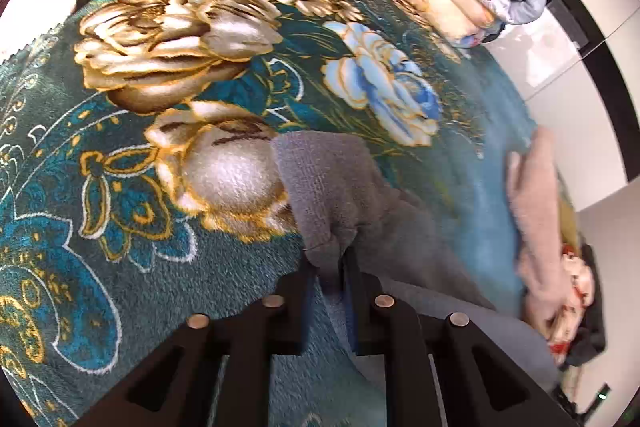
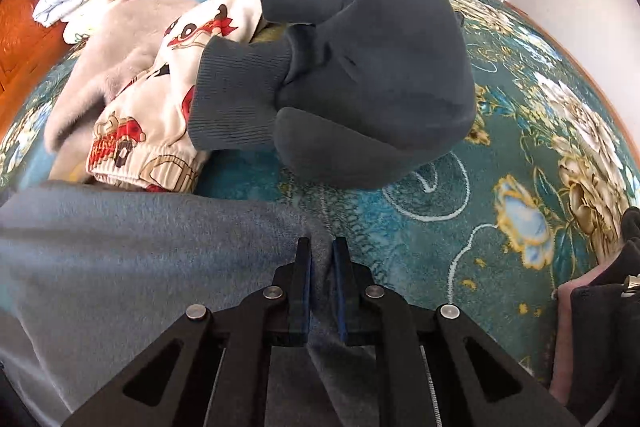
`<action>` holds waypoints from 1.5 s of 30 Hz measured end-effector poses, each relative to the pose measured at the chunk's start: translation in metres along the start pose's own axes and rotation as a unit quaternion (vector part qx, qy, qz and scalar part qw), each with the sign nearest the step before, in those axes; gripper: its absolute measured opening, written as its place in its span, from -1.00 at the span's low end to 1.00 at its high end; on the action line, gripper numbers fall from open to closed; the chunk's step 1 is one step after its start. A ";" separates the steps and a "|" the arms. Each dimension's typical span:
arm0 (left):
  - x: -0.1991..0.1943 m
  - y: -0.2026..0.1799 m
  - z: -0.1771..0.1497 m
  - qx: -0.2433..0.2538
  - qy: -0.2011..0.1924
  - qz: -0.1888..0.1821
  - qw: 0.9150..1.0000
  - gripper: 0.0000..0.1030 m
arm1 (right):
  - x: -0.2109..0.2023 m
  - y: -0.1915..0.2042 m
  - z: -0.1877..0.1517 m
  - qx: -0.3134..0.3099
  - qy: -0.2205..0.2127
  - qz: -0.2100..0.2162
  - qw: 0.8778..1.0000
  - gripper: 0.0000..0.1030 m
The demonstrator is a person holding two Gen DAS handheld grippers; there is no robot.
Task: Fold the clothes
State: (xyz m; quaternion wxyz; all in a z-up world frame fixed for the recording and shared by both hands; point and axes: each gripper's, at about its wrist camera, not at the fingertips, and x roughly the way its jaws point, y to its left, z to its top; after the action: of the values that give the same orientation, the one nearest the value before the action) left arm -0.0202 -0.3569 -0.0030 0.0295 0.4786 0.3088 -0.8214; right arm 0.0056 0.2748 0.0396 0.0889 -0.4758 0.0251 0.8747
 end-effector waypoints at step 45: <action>-0.136 0.136 -0.159 -0.144 -0.026 -0.066 0.987 -0.69 | -0.128 -0.116 -0.289 0.357 0.023 0.283 0.890 -0.49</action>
State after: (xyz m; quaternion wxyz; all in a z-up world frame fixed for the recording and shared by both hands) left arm 0.2220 -0.4151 -0.0141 0.0523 0.4260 0.4541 -0.7808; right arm 0.3340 0.3346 -0.0063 0.0008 -0.4051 0.4711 0.7836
